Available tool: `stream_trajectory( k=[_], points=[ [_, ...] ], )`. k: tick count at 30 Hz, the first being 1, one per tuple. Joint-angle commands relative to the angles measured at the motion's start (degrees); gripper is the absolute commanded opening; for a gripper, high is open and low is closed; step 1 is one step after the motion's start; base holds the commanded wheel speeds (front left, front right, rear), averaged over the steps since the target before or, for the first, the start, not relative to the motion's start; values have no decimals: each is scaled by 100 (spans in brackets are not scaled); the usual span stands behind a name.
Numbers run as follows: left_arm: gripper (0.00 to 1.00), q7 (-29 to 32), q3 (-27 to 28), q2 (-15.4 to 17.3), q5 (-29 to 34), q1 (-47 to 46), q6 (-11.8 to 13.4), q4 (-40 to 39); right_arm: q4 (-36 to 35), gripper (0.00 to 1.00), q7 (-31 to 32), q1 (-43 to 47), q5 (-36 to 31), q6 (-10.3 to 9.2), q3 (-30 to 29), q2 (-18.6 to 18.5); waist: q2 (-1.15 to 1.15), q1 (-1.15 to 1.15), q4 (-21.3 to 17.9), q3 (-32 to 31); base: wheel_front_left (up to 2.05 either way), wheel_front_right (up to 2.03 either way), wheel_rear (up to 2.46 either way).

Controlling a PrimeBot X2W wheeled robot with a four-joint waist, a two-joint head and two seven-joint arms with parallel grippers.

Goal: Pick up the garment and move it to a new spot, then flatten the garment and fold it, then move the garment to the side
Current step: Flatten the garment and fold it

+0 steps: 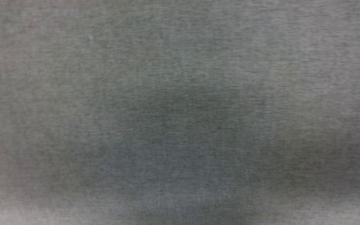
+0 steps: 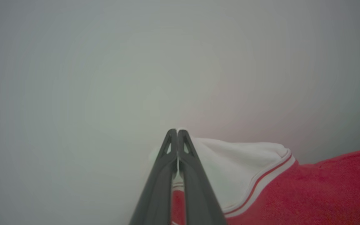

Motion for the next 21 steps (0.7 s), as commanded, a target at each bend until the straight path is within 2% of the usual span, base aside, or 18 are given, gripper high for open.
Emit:
stream_trajectory(
  k=[1, 7, 12, 14, 19, 21],
  points=[
    [0, -29, 60, 26, -9, 97, -39, -30, 11, 0, -26, 17, -51, -6, 32, 5, 0, 0, 263, 30, 0, 0, 0],
    [0, -30, 192, 24, -80, 739, -202, -92, 93, 0, 12, 245, 133, -6, 257, 30, 0, 0, 411, -438, 0, 0, 0],
    [0, -23, -81, 117, -46, 1546, -284, -228, -178, 0, 82, 786, 521, -6, 655, -87, 0, 0, 442, -1127, 0, 0, 0],
    [0, 74, -241, 150, -251, 1964, -294, -481, -418, 0, 220, 1112, 773, -6, 901, -168, 0, 0, 464, -1423, 0, 0, 0],
    [0, 383, -755, 535, -789, 3162, -291, -1354, -1231, 0, 567, 2169, 1511, -6, 1609, -713, 0, 0, 535, -2137, 0, 0, 0],
    [0, 444, -878, 724, -1017, 3683, -287, -1686, -1625, 0, 639, 2679, 1845, -6, 1858, -1047, 0, 0, 571, -2427, 0, 0, 0]
  ],
)
